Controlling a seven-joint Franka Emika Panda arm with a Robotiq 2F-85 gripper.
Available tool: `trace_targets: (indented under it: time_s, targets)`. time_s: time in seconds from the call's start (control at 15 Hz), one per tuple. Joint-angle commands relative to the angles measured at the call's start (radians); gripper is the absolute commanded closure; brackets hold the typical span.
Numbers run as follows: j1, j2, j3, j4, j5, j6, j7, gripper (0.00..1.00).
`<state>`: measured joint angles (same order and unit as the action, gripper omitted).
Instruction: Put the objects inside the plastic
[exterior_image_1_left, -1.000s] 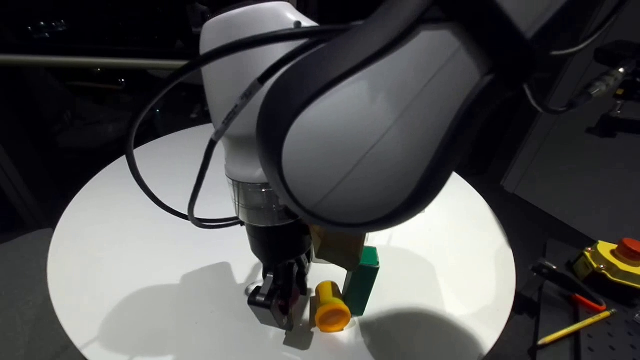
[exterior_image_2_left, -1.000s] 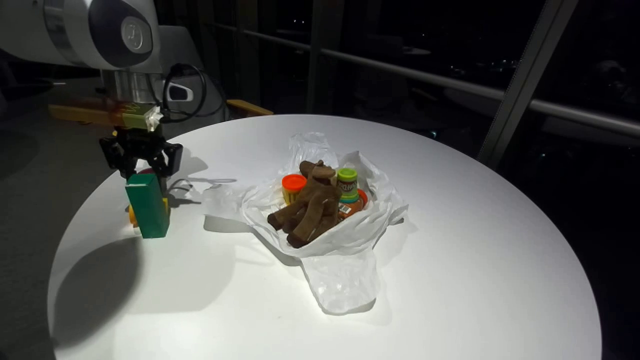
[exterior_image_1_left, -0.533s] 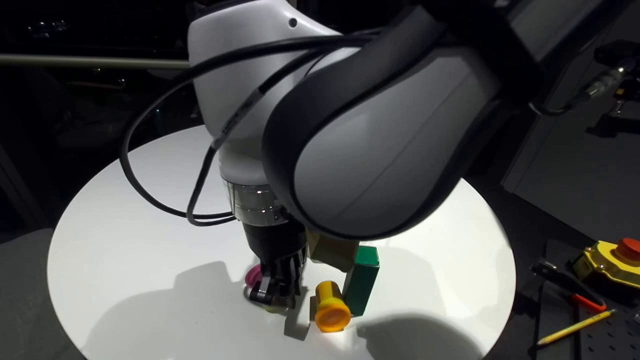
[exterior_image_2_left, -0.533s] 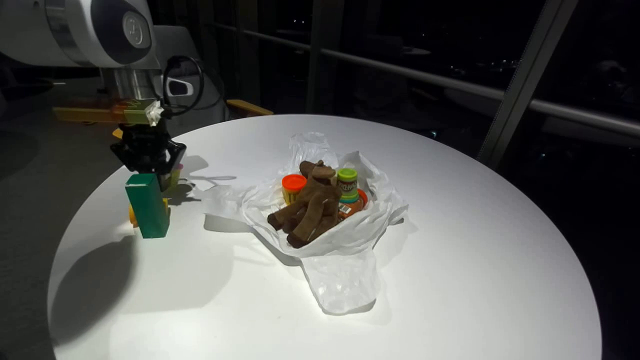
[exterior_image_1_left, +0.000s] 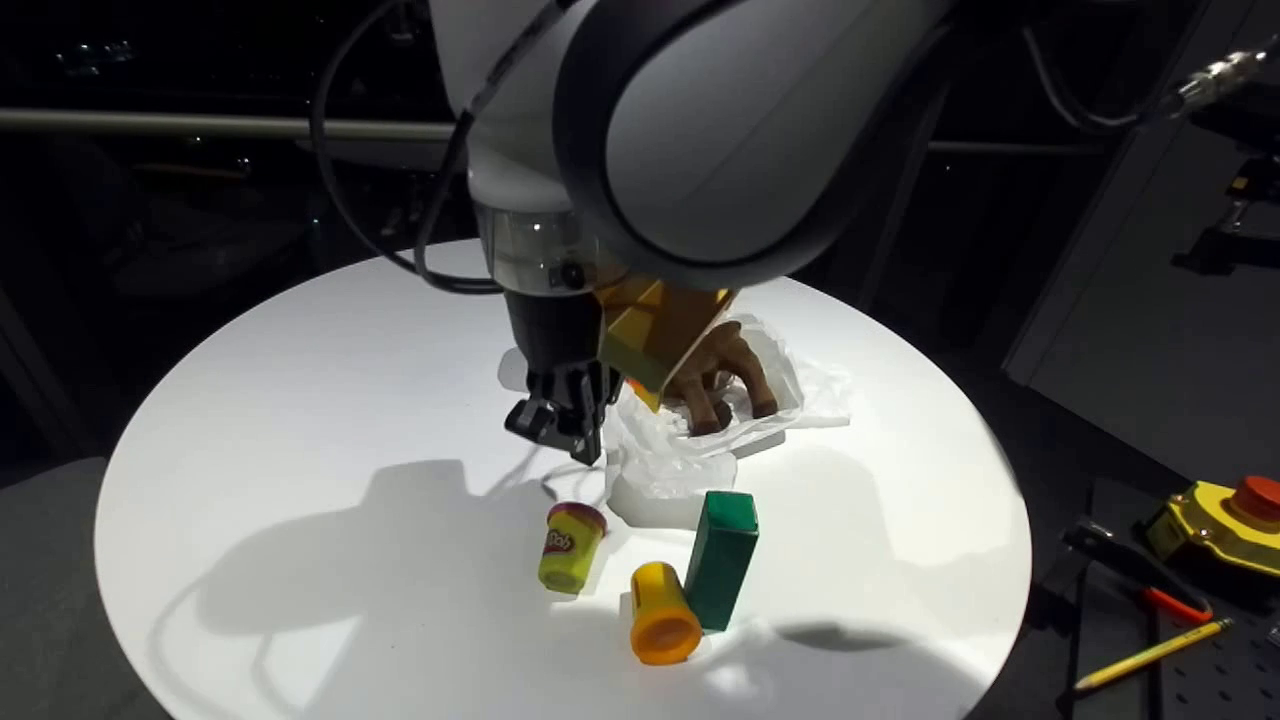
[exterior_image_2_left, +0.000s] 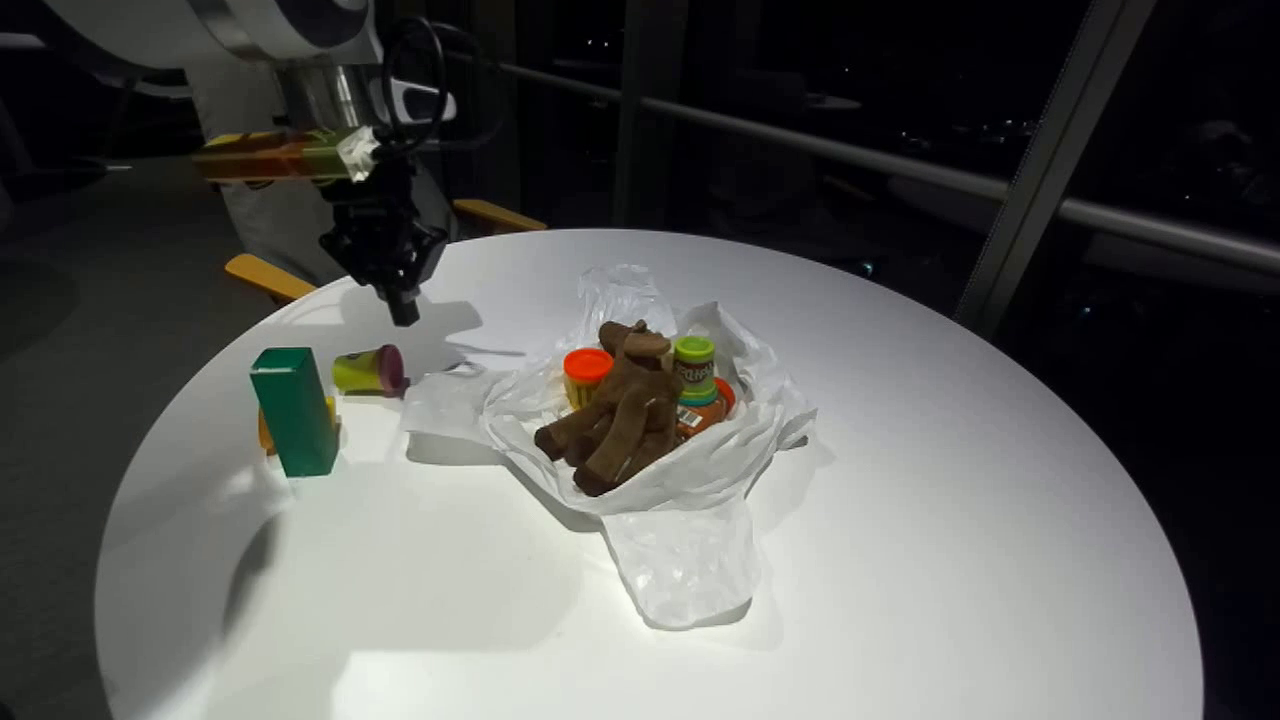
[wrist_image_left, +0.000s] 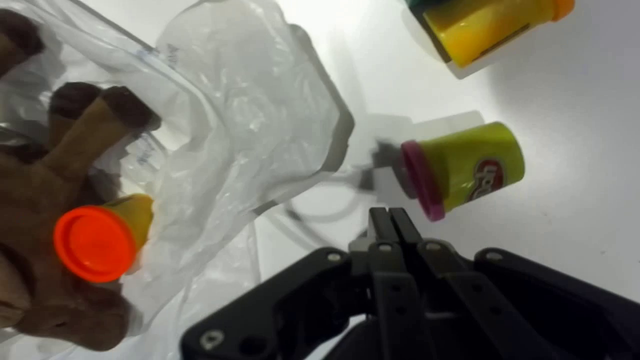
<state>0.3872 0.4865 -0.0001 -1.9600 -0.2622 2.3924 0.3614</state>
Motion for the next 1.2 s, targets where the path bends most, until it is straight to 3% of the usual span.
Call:
trace_targets:
  time_s: [0.0,0.13,0.2,0.27,0.53,0.87,1.13]
  targets:
    - [-0.004,-0.043,-0.019,0.016,-0.036,-0.052,0.077,0.93]
    - [-0.011,-0.046,-0.015,0.026,-0.031,-0.056,0.095,0.93]
    - [-0.014,-0.042,-0.008,0.033,-0.020,-0.054,0.101,0.70]
    - [-0.011,-0.038,-0.005,0.038,-0.020,-0.051,0.109,0.69]
    - [0.009,-0.009,-0.003,0.055,0.000,-0.034,0.232,0.39]
    - [-0.002,0.056,0.034,0.078,0.119,0.041,0.401,0.02]
    - [-0.026,0.109,0.040,0.093,0.241,0.143,0.454,0.00]
